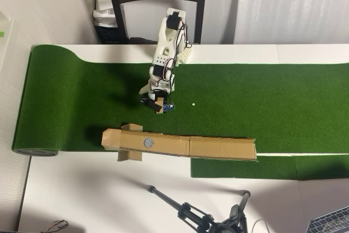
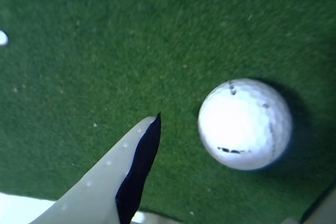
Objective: Pick up the golf ball and place it on the gray mark at the back.
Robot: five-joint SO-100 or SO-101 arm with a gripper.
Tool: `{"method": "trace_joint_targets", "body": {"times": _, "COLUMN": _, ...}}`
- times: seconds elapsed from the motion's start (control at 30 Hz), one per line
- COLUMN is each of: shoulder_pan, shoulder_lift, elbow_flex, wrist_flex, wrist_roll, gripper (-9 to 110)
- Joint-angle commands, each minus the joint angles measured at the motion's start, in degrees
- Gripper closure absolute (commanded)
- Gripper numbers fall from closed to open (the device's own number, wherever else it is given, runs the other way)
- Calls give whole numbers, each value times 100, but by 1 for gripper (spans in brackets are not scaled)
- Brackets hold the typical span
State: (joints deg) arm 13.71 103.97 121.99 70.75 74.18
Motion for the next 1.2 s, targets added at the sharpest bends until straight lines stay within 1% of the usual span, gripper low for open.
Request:
{"method": "trace_joint_targets", "body": {"times": 0.0, "shoulder_pan": 35, "shoulder_lift": 70, "elbow_flex": -9, "wrist_flex": -79, "wrist_roll": 26, "gripper": 47}}
{"method": "trace_joint_targets", "body": {"times": 0.3, "shoulder_pan": 149, "shoulder_lift": 62, "elbow_flex": 18, "wrist_flex": -123, "wrist_roll": 35, "gripper": 47}}
{"method": "trace_joint_targets", "body": {"times": 0.43, "shoulder_pan": 149, "shoulder_lift": 62, "elbow_flex": 220, "wrist_flex": -686, "wrist_roll": 35, "gripper": 47}}
{"method": "trace_joint_targets", "body": {"times": 0.57, "shoulder_pan": 149, "shoulder_lift": 62, "elbow_flex": 457, "wrist_flex": -967, "wrist_roll": 35, "gripper": 47}}
{"method": "trace_joint_targets", "body": {"times": 1.0, "shoulder_pan": 114, "shoulder_lift": 35, "elbow_flex": 510, "wrist_flex": -914, "wrist_roll": 26, "gripper": 47}}
{"method": "trace_joint_targets", "body": {"times": 1.17, "shoulder_pan": 79, "shoulder_lift": -492, "elbow_flex": 457, "wrist_flex": -967, "wrist_roll": 26, "gripper": 47}}
